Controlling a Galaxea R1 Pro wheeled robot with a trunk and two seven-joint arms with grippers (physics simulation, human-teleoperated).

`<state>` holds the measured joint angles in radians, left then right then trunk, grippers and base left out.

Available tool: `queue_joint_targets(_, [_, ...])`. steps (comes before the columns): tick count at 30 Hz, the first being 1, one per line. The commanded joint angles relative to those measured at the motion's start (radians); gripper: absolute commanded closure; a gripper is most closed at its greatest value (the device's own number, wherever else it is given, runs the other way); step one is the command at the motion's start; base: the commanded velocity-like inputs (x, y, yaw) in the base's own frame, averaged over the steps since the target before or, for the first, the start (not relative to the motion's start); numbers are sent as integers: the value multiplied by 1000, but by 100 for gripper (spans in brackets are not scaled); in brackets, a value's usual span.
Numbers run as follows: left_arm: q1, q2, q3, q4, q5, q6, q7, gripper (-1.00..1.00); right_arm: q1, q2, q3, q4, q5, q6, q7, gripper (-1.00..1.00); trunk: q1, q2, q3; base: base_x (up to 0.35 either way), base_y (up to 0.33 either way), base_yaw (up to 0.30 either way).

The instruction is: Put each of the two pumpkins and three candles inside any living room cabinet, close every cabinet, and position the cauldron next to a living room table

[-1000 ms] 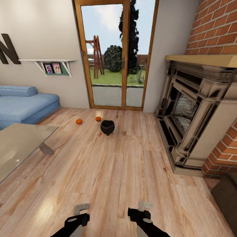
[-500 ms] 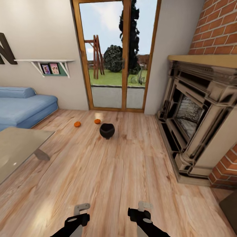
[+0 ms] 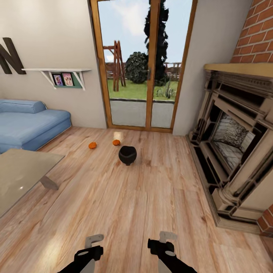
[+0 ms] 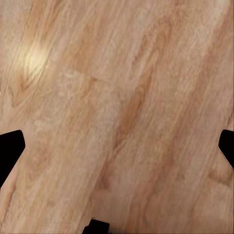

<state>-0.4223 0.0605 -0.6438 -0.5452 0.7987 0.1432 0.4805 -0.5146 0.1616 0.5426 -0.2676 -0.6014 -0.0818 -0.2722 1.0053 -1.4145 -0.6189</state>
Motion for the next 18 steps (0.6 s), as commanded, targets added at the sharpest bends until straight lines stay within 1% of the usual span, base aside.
queue_joint_targets(1, [-1, 2, -7, -2, 4, 6, 8, -100, -1, -1, 8, -2, -10, 1, -6, -100, 1, 0, -1, 320, 0, 75])
queue_joint_targets(5, [-3, 3, -7, -7, 3, 15, 7, -100, -1, -1, 8, -6, -10, 75, -14, -100, 1, 0, -1, 320, 0, 28])
queue_joint_targets(7, [-7, 6, -8, -14, 2, 30, 7, -100, -1, -2, 7, -8, -10, 159, -42, -100, 1, 0, -1, 320, 0, 8])
queue_joint_targets(8, [-11, 7, -8, -17, 2, 55, 7, -100, -2, -1, 7, -17, -9, 212, -69, -100, 1, 0, -1, 320, 0, 4])
queue_joint_targets(9, [-20, 7, -8, -25, 2, 95, 7, -100, -4, 0, 6, -40, -9, 266, -102, -100, 1, 0, -1, 319, 0, 3])
queue_joint_targets(10, [-35, 7, -8, -37, 1, 145, 7, -100, -5, 0, 4, -81, -12, 320, -137, -100, 1, 0, -1, 319, 0, 2])
queue_joint_targets(11, [-58, 8, -4, -56, 1, 219, 7, -100, -6, -1, 2, -166, -17, 398, -187, -100, 1, 0, -1, 320, 0, 1])
queue_joint_targets(12, [-72, 8, 7, -69, 1, 262, 7, -100, -6, -1, -1, -226, -20, 450, -214, -100, 1, 0, -1, 320, 0, 1])
queue_joint_targets(13, [-86, 8, 27, -83, 1, 298, 7, -100, -7, -1, -3, -282, -22, 502, -235, -100, 1, 0, -1, 319, 0, 0])
queue_joint_targets(15, [-107, 9, 80, -106, -1, 362, 7, -100, -7, -1, -10, -382, -23, 604, -261, -100, 1, 0, -1, 319, 0, 0])
queue_joint_targets(16, [-113, 10, 107, -113, -1, 392, 6, -100, -7, -1, -18, -423, -23, 647, -268, -100, 1, 0, -1, 320, 0, 0])
queue_joint_targets(17, [-119, 12, 144, -119, -3, 427, 6, -100, -7, -1, -39, -471, -24, 697, -273, -100, 1, 0, -1, 323, 0, 0])
queue_joint_targets(18, [-124, 13, 161, -123, -4, 441, 6, -100, -7, -1, -54, -490, -24, 719, -275, -100, 1, 0, -1, 325, 0, 0])
